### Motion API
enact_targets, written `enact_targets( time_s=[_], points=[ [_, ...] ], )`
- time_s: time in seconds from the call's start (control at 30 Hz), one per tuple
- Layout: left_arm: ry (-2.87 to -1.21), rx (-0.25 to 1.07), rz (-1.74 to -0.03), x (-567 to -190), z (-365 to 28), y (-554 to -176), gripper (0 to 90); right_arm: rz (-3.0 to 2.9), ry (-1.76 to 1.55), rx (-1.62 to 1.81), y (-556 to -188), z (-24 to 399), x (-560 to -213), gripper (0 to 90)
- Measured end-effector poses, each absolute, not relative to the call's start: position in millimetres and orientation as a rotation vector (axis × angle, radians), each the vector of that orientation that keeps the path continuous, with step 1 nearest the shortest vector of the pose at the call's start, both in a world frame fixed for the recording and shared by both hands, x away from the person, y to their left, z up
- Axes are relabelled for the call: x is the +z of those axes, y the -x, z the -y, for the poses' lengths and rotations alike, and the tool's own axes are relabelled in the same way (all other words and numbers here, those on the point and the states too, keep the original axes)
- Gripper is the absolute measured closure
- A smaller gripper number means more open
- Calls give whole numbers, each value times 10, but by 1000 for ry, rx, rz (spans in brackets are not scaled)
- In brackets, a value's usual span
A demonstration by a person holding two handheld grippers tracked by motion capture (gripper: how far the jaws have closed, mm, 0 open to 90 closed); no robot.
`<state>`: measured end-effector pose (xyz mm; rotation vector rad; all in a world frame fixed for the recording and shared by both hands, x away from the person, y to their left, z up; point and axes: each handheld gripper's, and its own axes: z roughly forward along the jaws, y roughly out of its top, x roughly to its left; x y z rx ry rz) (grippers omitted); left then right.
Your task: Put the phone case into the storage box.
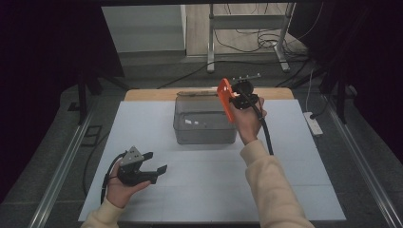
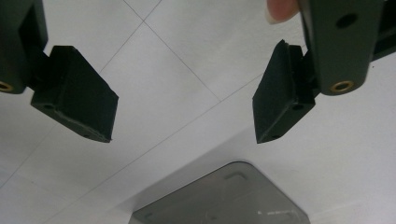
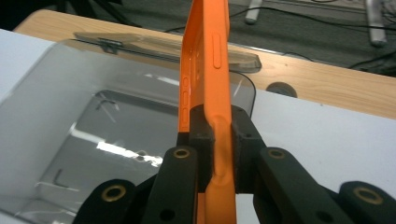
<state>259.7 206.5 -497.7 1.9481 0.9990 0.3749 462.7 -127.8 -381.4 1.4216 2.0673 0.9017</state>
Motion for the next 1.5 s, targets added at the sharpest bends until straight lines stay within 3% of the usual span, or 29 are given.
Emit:
enact_targets(
  time_s=[1.5],
  points=[
    [-1941, 373, -971, -4949, -2064, -2577, 227, -1949, -1508, 764, -4618, 1195, -4017, 815]
  ],
)
